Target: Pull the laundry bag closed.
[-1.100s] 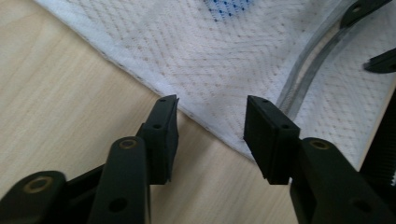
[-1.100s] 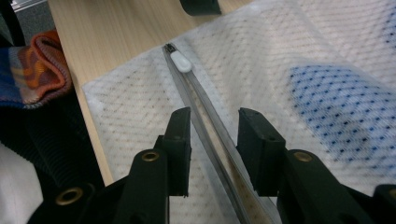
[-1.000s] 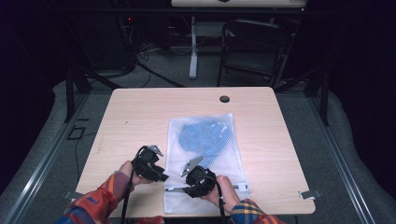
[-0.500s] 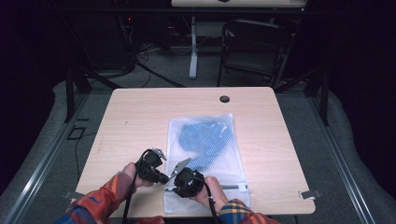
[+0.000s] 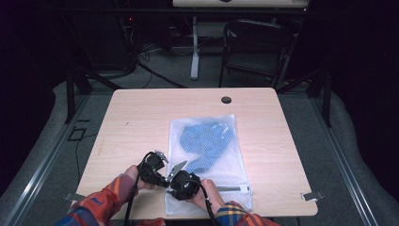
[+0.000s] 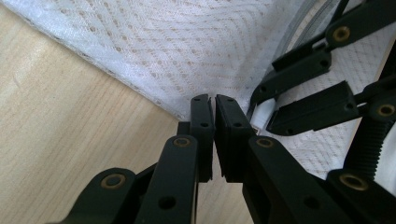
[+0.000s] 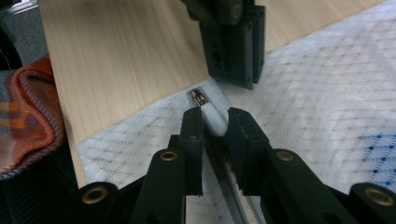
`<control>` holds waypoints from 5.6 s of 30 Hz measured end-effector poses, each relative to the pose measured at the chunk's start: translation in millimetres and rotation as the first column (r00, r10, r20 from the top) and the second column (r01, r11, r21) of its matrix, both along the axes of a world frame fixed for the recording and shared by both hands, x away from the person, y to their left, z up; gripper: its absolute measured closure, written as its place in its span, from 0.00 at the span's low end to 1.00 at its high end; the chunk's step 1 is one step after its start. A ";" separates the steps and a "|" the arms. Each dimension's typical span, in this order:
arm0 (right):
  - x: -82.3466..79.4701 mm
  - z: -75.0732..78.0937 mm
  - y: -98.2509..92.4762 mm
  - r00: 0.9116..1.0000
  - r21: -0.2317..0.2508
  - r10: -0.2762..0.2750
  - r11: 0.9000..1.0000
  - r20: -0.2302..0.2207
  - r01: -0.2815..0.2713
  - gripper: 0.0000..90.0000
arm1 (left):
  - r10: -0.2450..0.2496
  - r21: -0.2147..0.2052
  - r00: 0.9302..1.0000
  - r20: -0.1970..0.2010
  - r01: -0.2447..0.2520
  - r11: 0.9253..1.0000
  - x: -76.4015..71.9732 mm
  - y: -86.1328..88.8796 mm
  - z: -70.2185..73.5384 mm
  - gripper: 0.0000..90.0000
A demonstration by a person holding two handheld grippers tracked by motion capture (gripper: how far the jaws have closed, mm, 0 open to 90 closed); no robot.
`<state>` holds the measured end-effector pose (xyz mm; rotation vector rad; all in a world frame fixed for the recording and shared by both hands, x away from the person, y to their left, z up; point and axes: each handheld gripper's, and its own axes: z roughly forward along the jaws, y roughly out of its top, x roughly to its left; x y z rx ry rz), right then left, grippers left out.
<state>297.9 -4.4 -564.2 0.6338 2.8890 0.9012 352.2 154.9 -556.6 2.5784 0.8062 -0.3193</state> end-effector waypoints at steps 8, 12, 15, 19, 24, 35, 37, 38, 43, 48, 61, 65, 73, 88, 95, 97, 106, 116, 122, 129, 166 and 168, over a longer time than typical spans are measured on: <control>-1.6 4.6 -1.8 1.000 0.047 0.018 0.999 -0.004 -0.018 0.88 | -0.001 0.005 1.000 0.000 0.001 1.000 0.0 0.2 0.3 0.96; -0.6 2.4 -1.8 0.999 0.047 0.023 0.999 -0.022 -0.022 0.88 | 0.002 0.000 1.000 0.001 -0.002 1.000 -0.2 0.3 -0.1 0.96; -1.4 0.3 -1.1 1.000 0.045 0.016 0.999 -0.015 -0.016 0.87 | 0.000 0.000 1.000 0.002 0.000 1.000 -0.2 0.2 -0.2 0.96; -3.9 4.9 -0.6 1.000 0.064 0.024 0.998 0.008 -0.024 0.86 | -0.001 0.001 1.000 0.002 0.001 1.000 -0.3 0.1 0.0 0.96; -3.1 2.1 0.4 1.000 0.057 0.017 0.998 0.000 -0.017 0.89 | -0.006 0.006 1.000 0.002 0.006 1.000 -0.4 -0.3 0.3 0.96; -4.2 -3.0 2.0 1.000 0.034 0.020 0.999 -0.006 -0.020 0.90 | 0.000 -0.025 1.000 -0.031 0.000 1.000 -3.4 2.2 6.0 0.93; -4.3 -3.2 2.0 1.000 0.037 0.022 0.999 0.007 -0.022 0.90 | -0.012 -0.022 0.999 -0.046 0.011 1.000 -5.8 1.8 5.7 0.93; -4.6 -2.7 1.8 1.000 0.032 0.018 0.999 0.011 -0.019 0.91 | -0.022 -0.009 0.998 -0.051 0.022 1.000 -6.4 1.0 4.6 0.94; -6.6 -0.4 2.8 0.999 0.026 0.018 0.999 0.031 -0.019 0.91 | -0.031 0.019 0.998 -0.047 0.032 0.999 -5.7 0.5 1.0 1.00; -7.6 -0.9 3.5 0.999 0.020 0.019 1.000 0.035 -0.020 0.91 | -0.042 0.042 0.999 -0.028 0.044 0.998 -8.2 -1.9 2.6 1.00; -9.3 0.5 2.4 0.999 -0.005 0.017 1.000 0.046 -0.017 0.92 | -0.047 0.045 0.999 -0.008 0.047 0.998 -10.1 -2.3 1.4 1.00; -6.4 3.1 -4.0 0.999 -0.007 0.003 1.000 0.048 -0.003 0.92 | -0.030 0.053 1.000 0.010 0.029 0.998 -7.0 -0.2 2.0 1.00; -8.6 0.2 -0.9 0.999 -0.005 0.018 1.000 0.046 -0.017 0.92 | -0.007 -0.030 1.000 -0.001 0.007 1.000 -4.7 3.2 9.3 1.00; -10.5 0.0 -1.1 0.998 -0.013 0.015 1.000 0.059 -0.014 0.92 | -0.068 0.027 0.995 0.071 0.067 0.997 -11.5 -9.1 1.9 1.00; -10.6 2.0 -4.8 0.998 -0.019 0.003 1.000 0.057 -0.002 0.93 | -0.074 0.032 0.994 0.084 0.071 0.997 -13.5 -9.5 2.4 1.00; -10.4 2.6 -5.4 0.998 -0.024 0.006 1.000 0.058 -0.005 0.93 | -0.067 0.025 0.994 0.085 0.065 0.998 -13.7 -9.3 1.9 1.00; -7.7 1.3 -9.3 0.999 -0.019 0.013 1.000 0.038 -0.012 0.96 | -0.065 0.009 0.996 0.065 0.065 0.998 -10.2 -7.2 0.9 1.00; -9.5 -0.2 -6.0 1.000 0.001 0.012 1.000 0.017 -0.012 0.94 | -0.067 -0.042 0.998 0.004 0.067 0.997 -11.3 -6.7 3.0 0.94; -9.7 -0.9 -5.5 1.000 0.004 -0.002 1.000 0.022 0.002 0.96 | -0.085 0.004 0.996 0.017 0.085 0.996 -13.8 -9.8 1.8 0.98; -9.4 1.7 -5.0 1.000 -0.019 -0.009 1.000 0.008 0.009 0.97 | -0.124 0.037 0.991 0.047 0.123 0.992 -15.7 -10.7 2.5 1.00; -7.4 8.9 -24.4 0.999 -0.055 -0.038 0.998 0.014 0.038 0.97 | -0.120 0.011 0.991 0.051 0.120 0.993 -15.8 -8.5 0.9 1.00; -7.5 9.1 -24.8 0.999 -0.057 -0.037 0.998 0.014 0.038 0.97 | -0.120 0.008 0.992 0.049 0.120 0.993 -15.6 -8.3 0.8 1.00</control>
